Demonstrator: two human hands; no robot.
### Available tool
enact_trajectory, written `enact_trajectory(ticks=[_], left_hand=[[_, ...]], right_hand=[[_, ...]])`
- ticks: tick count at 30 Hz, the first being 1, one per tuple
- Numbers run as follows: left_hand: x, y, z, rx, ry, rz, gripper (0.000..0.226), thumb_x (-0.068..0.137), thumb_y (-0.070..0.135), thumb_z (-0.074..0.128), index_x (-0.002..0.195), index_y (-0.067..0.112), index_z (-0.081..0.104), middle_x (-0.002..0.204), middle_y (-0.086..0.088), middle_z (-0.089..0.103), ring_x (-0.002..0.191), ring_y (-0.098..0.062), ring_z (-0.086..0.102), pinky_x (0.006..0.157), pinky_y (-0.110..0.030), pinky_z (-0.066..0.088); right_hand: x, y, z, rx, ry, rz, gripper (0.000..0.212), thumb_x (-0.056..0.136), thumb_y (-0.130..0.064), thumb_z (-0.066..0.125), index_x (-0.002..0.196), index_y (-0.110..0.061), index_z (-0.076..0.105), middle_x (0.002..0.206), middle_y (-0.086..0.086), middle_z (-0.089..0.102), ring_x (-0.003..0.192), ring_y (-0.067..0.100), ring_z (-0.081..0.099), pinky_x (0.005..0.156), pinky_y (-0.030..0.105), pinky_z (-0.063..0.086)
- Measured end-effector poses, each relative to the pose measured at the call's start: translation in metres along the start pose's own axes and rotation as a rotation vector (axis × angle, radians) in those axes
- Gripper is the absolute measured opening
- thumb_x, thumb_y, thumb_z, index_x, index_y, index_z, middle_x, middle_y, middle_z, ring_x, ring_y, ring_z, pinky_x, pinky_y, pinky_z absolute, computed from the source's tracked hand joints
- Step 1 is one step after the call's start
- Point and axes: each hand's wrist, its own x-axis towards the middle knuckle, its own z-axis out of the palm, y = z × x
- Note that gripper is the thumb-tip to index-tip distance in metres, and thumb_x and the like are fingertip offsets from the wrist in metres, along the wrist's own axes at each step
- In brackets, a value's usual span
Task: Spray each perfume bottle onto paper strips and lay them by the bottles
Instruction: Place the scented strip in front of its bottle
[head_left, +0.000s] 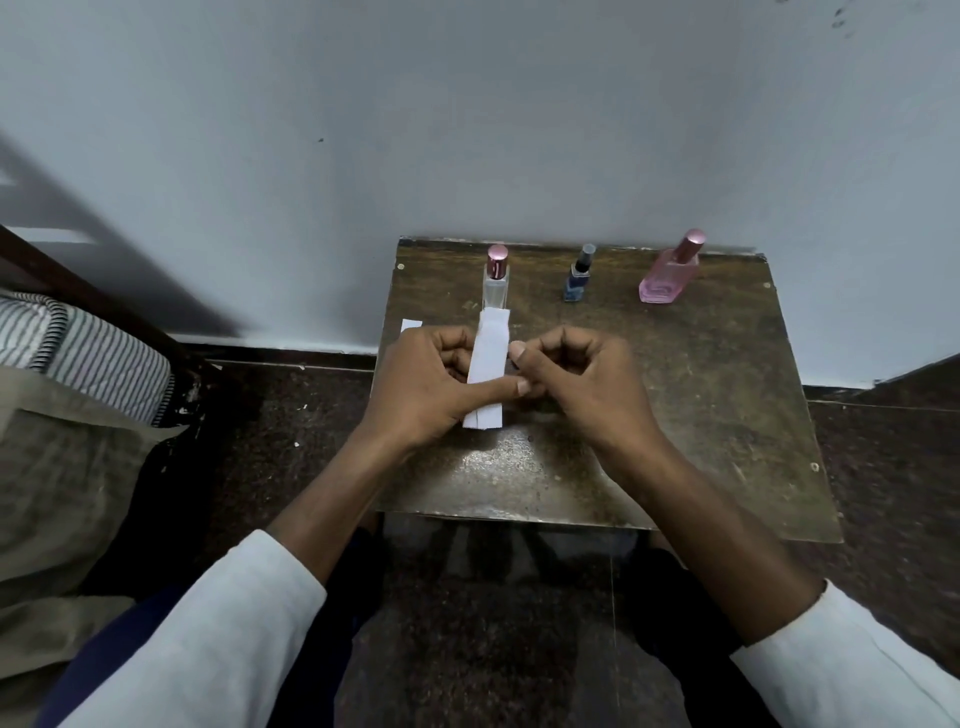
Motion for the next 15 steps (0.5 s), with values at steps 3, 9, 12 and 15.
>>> enact_trajectory(ticks=[3, 9, 12, 15], left_hand=[[-0.002, 0.003, 0.000, 0.017, -0.015, 0.001, 0.045, 0.068, 0.040, 0.100, 0.108, 0.027, 0.083, 0.094, 0.008, 0.084, 0.091, -0.014, 0.082, 0.091, -0.053, 0.065], [-0.003, 0.000, 0.001, 0.165, -0.035, 0.035, 0.051, 0.067, 0.036, 0.101, 0.112, 0.029, 0.078, 0.081, 0.005, 0.081, 0.076, -0.017, 0.079, 0.077, -0.053, 0.066], [-0.001, 0.000, 0.001, 0.202, -0.054, 0.055, 0.057, 0.070, 0.035, 0.100, 0.120, 0.029, 0.073, 0.086, 0.006, 0.082, 0.075, -0.014, 0.078, 0.077, -0.049, 0.066], [0.000, 0.002, -0.001, 0.158, -0.171, 0.026, 0.057, 0.081, 0.037, 0.094, 0.130, 0.027, 0.068, 0.101, 0.003, 0.082, 0.087, -0.015, 0.079, 0.086, -0.048, 0.066]], right_hand=[[0.000, 0.000, 0.000, 0.038, -0.017, 0.013, 0.027, 0.093, -0.027, 0.081, 0.097, -0.001, 0.076, 0.095, 0.016, 0.081, 0.088, 0.043, 0.078, 0.082, 0.065, 0.064], [-0.002, 0.008, 0.004, -0.115, -0.119, -0.020, 0.016, 0.090, -0.026, 0.086, 0.086, -0.014, 0.077, 0.083, 0.006, 0.080, 0.080, 0.011, 0.075, 0.075, 0.041, 0.064], [0.001, 0.012, 0.004, -0.041, -0.125, 0.039, 0.016, 0.092, -0.019, 0.083, 0.083, -0.009, 0.075, 0.075, 0.008, 0.074, 0.070, 0.015, 0.068, 0.071, 0.035, 0.057], [0.004, 0.011, -0.001, -0.020, -0.111, 0.073, 0.014, 0.093, -0.019, 0.082, 0.082, -0.013, 0.076, 0.076, 0.005, 0.074, 0.071, 0.014, 0.068, 0.068, 0.028, 0.054]])
